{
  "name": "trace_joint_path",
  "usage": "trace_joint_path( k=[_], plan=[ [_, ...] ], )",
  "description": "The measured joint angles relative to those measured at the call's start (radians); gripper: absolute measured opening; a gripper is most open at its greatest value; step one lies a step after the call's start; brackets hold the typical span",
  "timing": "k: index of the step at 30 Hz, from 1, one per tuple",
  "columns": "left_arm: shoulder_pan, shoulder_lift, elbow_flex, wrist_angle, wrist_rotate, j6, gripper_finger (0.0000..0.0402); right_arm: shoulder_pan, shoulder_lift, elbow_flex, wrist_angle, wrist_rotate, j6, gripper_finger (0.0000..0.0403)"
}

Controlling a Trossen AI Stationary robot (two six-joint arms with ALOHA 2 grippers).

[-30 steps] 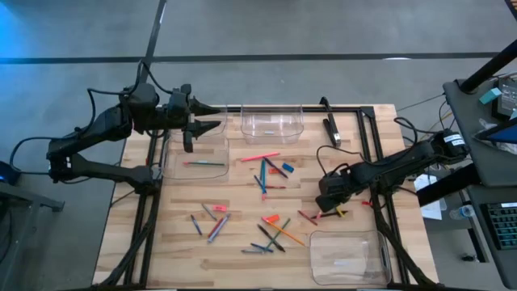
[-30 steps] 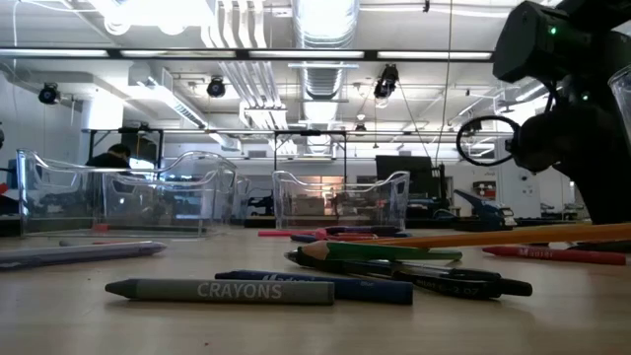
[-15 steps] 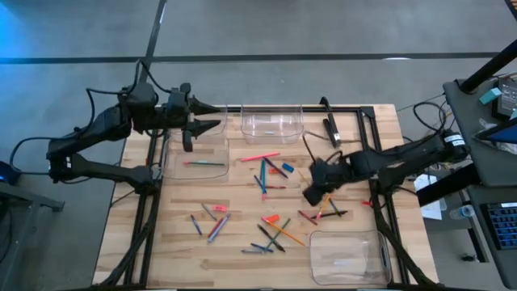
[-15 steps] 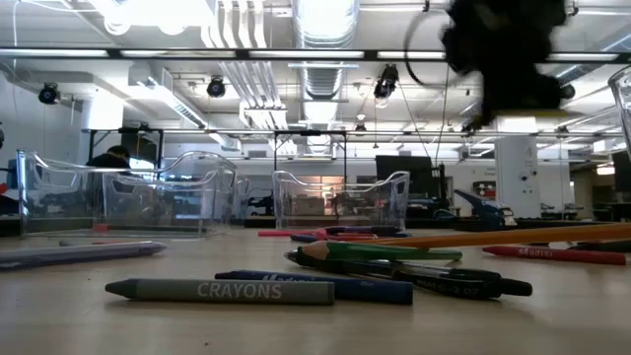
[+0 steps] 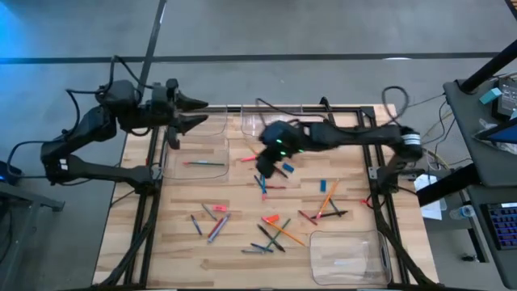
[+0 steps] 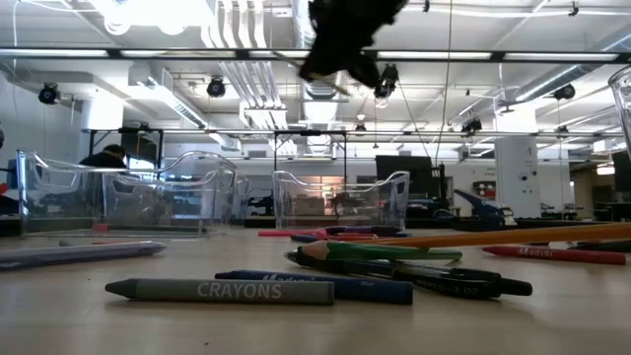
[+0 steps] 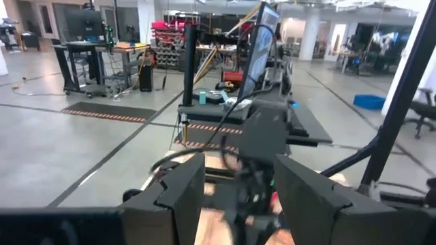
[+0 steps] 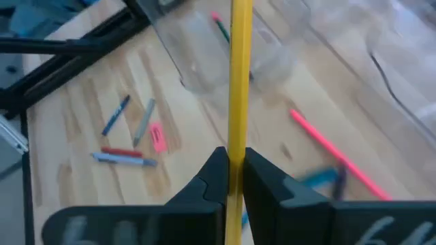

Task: Sort crayons/erasers/pens/pencils in bins
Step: Put the yellow pencil into the bottom left transparent bin

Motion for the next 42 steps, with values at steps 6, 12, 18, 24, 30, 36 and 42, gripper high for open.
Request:
trace_joint_path(
  k=[6,12,18,24,30,36,42],
  plan=[
    [-0.001,-0.038,-0.016,-0.090,0.001,-0.081,0.0162,-0.015,0.096,0.195,0.068,-0.007,-0.077,0.0020],
    [-0.003,-0.069,-0.103,-0.082,0.052,-0.154,0.0162,-0.044,0.126,0.315,0.098,-0.039,-0.103,0.0019],
    [-0.003,-0.046,-0.218,0.029,0.121,-0.249,0.0169,-0.048,0.124,0.346,0.117,-0.049,-0.113,0.0019],
    [-0.003,0.008,-0.288,0.124,0.159,-0.294,0.0232,-0.047,0.125,0.340,0.122,-0.053,-0.101,0.0019],
    [-0.002,0.049,-0.298,0.124,0.154,-0.311,0.0307,-0.043,0.124,0.327,0.117,-0.048,-0.100,0.0019],
    [-0.001,0.073,-0.299,0.124,0.038,-0.313,0.0324,-0.040,0.120,0.325,0.125,-0.056,-0.100,0.0019],
    [-0.001,0.074,-0.299,0.163,-0.072,-0.313,0.0324,-0.038,0.120,0.325,0.125,-0.055,-0.100,0.0019]
  ],
)
